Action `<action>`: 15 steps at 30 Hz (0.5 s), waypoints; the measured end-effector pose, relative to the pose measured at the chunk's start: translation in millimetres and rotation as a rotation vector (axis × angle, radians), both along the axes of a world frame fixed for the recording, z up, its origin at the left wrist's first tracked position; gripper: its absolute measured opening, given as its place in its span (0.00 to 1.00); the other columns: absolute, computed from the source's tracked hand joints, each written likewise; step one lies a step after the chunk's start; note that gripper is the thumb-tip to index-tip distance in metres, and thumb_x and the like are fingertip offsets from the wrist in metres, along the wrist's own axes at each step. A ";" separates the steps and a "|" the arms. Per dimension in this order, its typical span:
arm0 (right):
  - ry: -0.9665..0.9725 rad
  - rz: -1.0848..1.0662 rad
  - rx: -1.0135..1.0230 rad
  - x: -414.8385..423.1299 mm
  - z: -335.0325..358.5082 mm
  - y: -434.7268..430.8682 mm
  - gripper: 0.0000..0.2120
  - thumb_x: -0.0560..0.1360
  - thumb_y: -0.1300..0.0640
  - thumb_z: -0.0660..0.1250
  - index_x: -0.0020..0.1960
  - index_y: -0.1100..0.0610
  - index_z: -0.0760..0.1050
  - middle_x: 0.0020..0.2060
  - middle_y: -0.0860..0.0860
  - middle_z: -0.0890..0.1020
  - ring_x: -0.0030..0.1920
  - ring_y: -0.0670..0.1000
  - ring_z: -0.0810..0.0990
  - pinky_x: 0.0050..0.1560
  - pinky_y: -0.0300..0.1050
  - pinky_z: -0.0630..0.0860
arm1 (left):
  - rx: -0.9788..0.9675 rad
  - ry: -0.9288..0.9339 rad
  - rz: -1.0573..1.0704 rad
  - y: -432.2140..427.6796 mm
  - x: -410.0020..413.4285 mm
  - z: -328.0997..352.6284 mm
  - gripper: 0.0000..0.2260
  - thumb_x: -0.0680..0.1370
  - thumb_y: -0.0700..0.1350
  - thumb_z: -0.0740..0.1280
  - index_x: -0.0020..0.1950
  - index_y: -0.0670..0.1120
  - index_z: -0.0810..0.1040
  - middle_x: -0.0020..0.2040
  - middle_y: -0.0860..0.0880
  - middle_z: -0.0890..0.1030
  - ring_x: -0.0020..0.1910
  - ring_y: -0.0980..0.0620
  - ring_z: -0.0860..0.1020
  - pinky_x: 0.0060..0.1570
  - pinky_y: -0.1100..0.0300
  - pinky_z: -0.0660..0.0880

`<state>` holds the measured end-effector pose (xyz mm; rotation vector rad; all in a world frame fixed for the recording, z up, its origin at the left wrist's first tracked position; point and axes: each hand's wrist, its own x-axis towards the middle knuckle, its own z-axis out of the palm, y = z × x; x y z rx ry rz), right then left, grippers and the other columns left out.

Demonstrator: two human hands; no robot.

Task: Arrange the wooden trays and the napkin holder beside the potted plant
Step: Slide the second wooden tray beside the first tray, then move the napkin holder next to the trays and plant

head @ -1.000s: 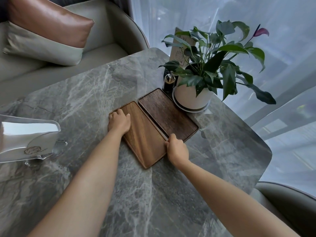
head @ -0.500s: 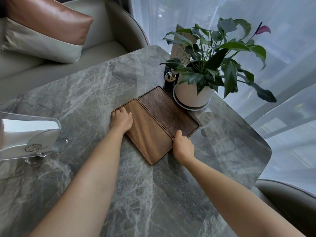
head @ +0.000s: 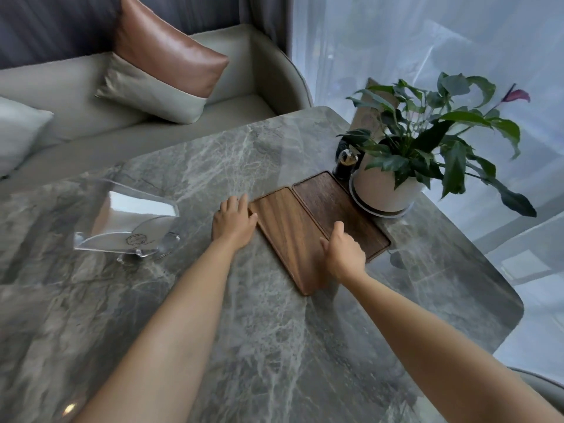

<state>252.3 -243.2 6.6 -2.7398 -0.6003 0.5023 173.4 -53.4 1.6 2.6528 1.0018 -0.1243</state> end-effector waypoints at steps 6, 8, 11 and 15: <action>0.003 0.183 0.124 -25.5 28.2 68.5 0.32 0.78 0.49 0.58 0.75 0.59 0.47 0.68 0.61 0.66 0.66 0.63 0.67 0.59 0.56 0.70 | 0.193 0.043 -0.020 23.0 -78.8 29.2 0.27 0.81 0.52 0.54 0.78 0.48 0.50 0.78 0.44 0.54 0.76 0.44 0.56 0.73 0.49 0.55; -0.012 0.264 0.142 -39.1 38.9 92.6 0.35 0.78 0.48 0.59 0.76 0.59 0.44 0.70 0.61 0.64 0.68 0.63 0.65 0.62 0.55 0.68 | 0.242 0.022 -0.005 33.5 -104.3 42.9 0.27 0.81 0.53 0.55 0.78 0.47 0.54 0.77 0.43 0.58 0.75 0.44 0.58 0.72 0.49 0.59; -0.014 0.393 0.178 -63.8 54.5 128.1 0.39 0.77 0.48 0.61 0.76 0.59 0.41 0.72 0.59 0.60 0.70 0.61 0.62 0.64 0.55 0.67 | 0.299 -0.021 0.000 50.5 -144.2 64.7 0.27 0.73 0.55 0.57 0.67 0.43 0.75 0.63 0.39 0.78 0.59 0.41 0.79 0.54 0.51 0.77; -0.024 0.540 0.209 -92.7 64.5 170.6 0.43 0.75 0.48 0.64 0.76 0.59 0.38 0.76 0.57 0.52 0.74 0.60 0.56 0.71 0.53 0.61 | 0.327 -0.047 0.110 74.3 -190.3 81.1 0.27 0.74 0.55 0.57 0.71 0.46 0.70 0.67 0.37 0.74 0.62 0.40 0.76 0.60 0.49 0.73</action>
